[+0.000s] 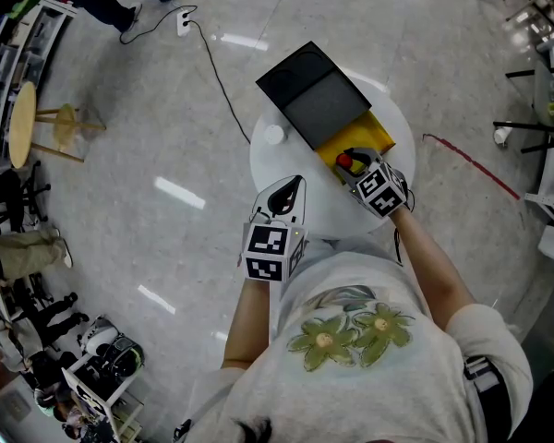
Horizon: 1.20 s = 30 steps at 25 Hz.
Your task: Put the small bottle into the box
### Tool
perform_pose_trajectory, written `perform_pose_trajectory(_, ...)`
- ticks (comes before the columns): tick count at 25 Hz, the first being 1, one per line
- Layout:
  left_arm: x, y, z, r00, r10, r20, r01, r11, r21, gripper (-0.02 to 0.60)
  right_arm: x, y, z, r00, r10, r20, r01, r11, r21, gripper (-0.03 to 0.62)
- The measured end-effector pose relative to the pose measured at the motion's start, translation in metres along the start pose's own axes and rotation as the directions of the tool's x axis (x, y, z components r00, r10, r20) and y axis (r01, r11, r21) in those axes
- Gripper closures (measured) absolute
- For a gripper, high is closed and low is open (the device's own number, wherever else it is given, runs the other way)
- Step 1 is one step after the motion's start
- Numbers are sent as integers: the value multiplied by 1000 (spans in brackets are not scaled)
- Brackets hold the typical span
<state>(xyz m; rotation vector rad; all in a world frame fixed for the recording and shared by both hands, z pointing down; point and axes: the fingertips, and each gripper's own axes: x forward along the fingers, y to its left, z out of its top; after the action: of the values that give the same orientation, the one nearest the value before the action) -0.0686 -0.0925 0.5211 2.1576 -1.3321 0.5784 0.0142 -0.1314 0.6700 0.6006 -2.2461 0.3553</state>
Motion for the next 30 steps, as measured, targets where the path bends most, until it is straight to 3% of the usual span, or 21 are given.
perform_pose_trajectory(16, 2, -4, -1, 1000, -11, -1, 11, 1000, 13, 578, 1, 6, -16, 998, -4, -67, 1, 999, -43, 442)
perform_pose_trajectory(20, 1, -7, 2, 1000, -18, 6, 18, 1000, 21, 578, 1, 12, -24, 993, 31, -112, -36, 999, -40, 362)
perform_pose_trajectory(22, 0, -9, 3, 1000, -22, 11, 22, 999, 27, 578, -3, 13, -25, 993, 31, -118, -37, 998, -52, 355)
perform_pose_trajectory(27, -3, -9, 12, 999, -23, 30, 22, 999, 33, 578, -26, 8, -5, 999, -3, -49, 0, 999, -53, 359)
perform_pose_trajectory(30, -8, -9, 19, 998, -28, 48, 26, 999, 26, 578, -44, 4, 18, 999, -20, 37, 20, 1000, 5, 381)
